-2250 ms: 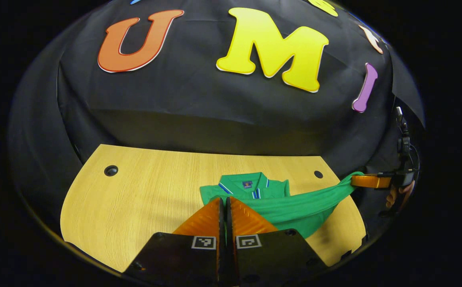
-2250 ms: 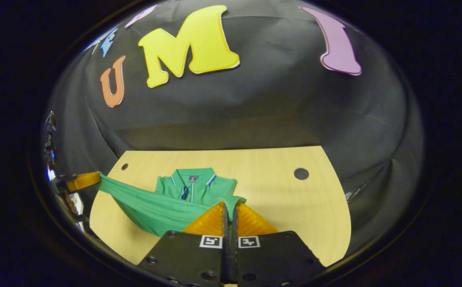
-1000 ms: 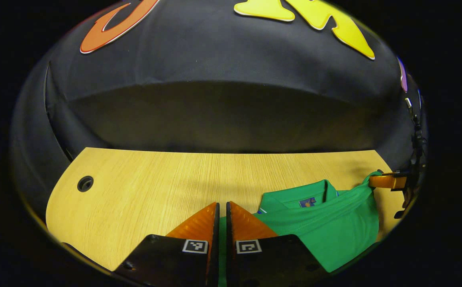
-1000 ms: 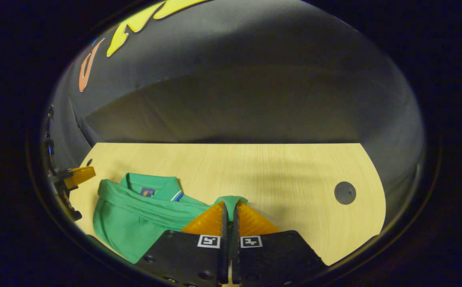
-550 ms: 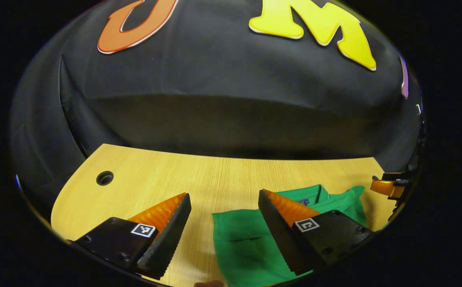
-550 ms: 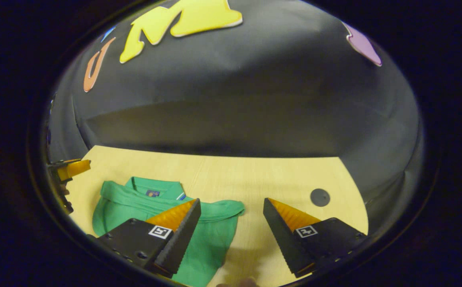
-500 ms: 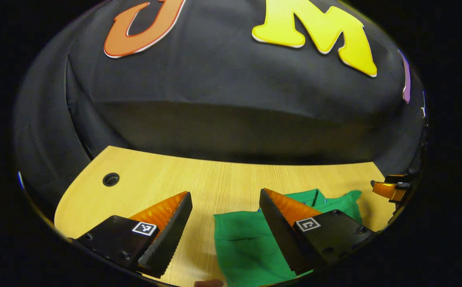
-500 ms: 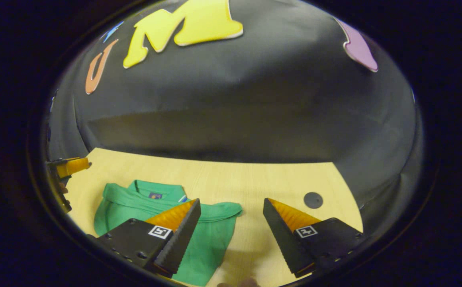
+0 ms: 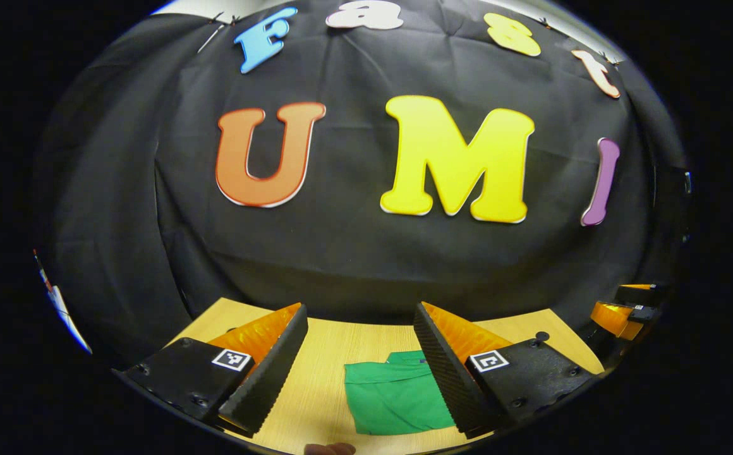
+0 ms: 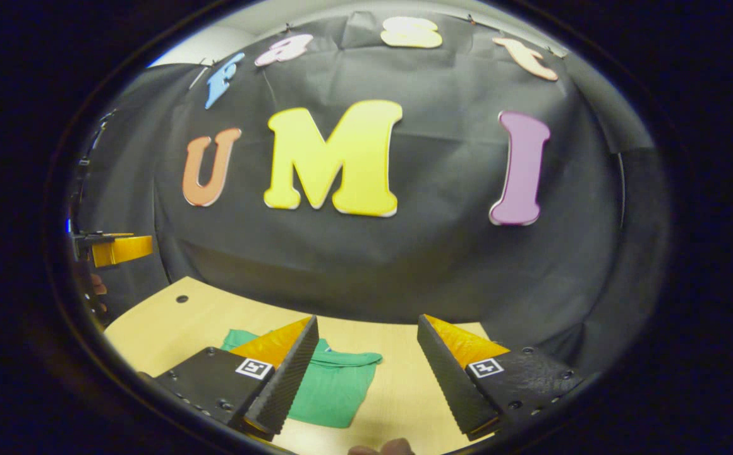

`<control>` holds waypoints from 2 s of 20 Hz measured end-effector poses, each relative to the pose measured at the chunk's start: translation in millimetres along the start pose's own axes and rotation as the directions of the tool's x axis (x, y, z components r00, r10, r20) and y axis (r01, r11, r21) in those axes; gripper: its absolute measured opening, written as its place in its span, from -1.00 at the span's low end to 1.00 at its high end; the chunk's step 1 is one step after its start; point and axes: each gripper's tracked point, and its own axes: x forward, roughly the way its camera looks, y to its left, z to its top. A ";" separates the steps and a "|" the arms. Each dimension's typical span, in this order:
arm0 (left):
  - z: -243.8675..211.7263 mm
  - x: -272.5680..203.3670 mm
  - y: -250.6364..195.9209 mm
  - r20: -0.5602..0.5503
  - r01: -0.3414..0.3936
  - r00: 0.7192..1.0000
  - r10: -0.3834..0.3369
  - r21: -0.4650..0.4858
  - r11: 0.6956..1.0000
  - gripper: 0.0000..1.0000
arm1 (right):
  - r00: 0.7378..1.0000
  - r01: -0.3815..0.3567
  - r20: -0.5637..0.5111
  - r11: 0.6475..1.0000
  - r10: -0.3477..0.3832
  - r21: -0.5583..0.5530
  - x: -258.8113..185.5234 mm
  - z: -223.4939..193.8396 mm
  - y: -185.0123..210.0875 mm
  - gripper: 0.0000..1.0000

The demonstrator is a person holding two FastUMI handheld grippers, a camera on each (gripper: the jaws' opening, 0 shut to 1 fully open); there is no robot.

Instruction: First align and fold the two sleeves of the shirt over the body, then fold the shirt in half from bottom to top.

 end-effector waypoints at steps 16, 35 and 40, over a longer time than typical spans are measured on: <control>3.5 -243.6 -23.7 0.117 -0.010 0.993 0.006 0.033 0.999 1.00 | 0.981 0.059 0.182 0.997 -0.068 0.052 -252.4 11.2 89.4 0.91; 12.3 -245.6 -21.2 0.158 0.011 0.987 -0.018 0.044 0.999 1.00 | 0.970 0.098 0.218 0.994 -0.108 0.055 -270.5 17.3 90.7 0.91; 8.7 -247.6 -20.6 0.155 0.003 0.988 -0.011 0.050 0.999 1.00 | 0.969 0.089 0.225 0.995 -0.099 0.054 -271.9 16.9 93.2 0.91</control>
